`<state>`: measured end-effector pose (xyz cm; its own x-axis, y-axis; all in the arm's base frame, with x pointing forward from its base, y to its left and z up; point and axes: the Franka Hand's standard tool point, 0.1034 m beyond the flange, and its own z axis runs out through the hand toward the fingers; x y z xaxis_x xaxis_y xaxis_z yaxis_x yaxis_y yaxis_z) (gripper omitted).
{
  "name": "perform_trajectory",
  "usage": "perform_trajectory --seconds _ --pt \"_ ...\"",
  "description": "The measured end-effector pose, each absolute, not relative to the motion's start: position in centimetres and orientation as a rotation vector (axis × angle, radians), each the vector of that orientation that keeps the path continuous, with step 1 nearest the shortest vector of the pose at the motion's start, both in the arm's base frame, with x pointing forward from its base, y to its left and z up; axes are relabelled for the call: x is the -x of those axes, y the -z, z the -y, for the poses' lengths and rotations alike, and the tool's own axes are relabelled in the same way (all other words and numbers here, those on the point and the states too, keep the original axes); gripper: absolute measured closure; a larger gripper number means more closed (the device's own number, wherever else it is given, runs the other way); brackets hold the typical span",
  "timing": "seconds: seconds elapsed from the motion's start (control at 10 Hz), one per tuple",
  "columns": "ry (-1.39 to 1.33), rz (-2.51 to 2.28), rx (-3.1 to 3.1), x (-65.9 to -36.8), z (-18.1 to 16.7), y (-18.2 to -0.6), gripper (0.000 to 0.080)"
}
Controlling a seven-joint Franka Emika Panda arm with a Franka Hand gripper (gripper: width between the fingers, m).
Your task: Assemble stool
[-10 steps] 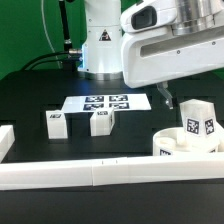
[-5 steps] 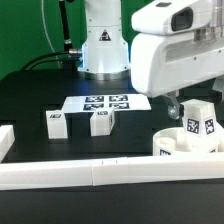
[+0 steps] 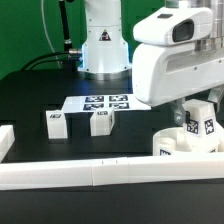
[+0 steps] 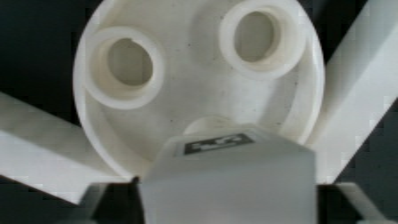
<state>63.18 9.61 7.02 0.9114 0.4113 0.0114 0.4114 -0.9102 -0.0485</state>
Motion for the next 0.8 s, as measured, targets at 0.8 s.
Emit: perform_trajectory --seconds 0.8 --pt "-0.024 -0.786 2.923 -63.65 -10.38 -6.95 0.0462"
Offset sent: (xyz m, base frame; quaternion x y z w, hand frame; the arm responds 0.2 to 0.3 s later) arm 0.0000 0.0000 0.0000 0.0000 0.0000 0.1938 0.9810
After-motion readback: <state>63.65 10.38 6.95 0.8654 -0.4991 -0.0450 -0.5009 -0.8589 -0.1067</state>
